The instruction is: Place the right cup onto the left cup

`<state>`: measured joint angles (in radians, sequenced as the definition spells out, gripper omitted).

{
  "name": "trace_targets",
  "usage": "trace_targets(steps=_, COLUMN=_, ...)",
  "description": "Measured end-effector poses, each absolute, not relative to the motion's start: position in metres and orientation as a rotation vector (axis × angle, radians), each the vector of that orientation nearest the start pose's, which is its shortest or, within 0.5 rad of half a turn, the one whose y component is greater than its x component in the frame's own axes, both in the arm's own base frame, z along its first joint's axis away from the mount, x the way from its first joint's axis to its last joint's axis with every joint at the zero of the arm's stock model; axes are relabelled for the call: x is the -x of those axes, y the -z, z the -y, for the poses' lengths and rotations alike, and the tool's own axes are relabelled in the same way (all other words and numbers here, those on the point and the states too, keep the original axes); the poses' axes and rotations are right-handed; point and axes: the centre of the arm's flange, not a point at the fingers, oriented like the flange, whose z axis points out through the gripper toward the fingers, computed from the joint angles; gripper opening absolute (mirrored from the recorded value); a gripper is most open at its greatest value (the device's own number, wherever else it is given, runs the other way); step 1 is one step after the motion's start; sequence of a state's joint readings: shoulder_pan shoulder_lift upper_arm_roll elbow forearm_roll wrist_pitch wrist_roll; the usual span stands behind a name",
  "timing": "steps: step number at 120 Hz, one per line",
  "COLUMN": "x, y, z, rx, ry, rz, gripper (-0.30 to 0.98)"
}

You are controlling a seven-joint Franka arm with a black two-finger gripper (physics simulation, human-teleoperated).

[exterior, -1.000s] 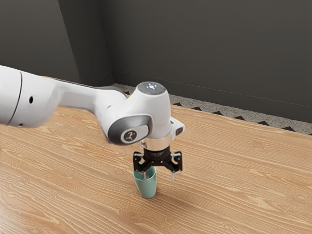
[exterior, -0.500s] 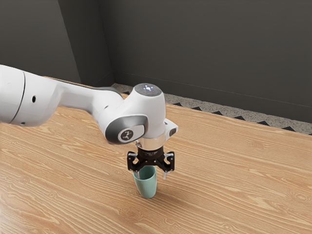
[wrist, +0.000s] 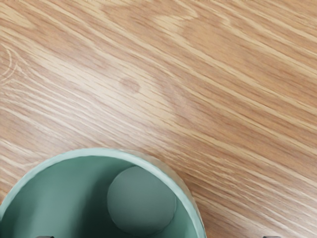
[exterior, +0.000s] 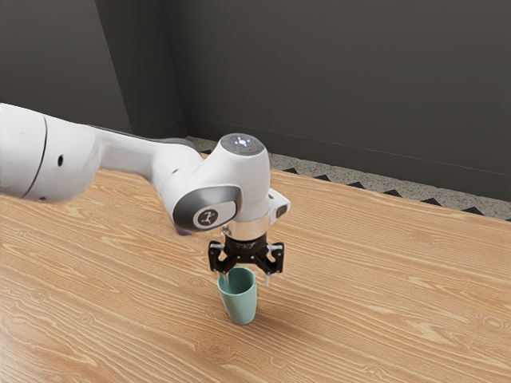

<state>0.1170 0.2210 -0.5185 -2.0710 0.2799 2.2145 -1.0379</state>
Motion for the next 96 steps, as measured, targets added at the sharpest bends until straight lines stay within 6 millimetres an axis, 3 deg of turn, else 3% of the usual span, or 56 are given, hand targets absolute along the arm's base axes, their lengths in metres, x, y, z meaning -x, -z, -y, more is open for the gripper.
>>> trace_targets(steps=50, x=-0.545, y=-0.319, z=0.210, rx=2.959, ry=0.047, rz=0.677, gripper=0.49)
trace_targets(steps=96, x=-0.550, y=-0.313, z=0.203, rx=2.953, ry=0.041, rz=0.690, gripper=0.18)
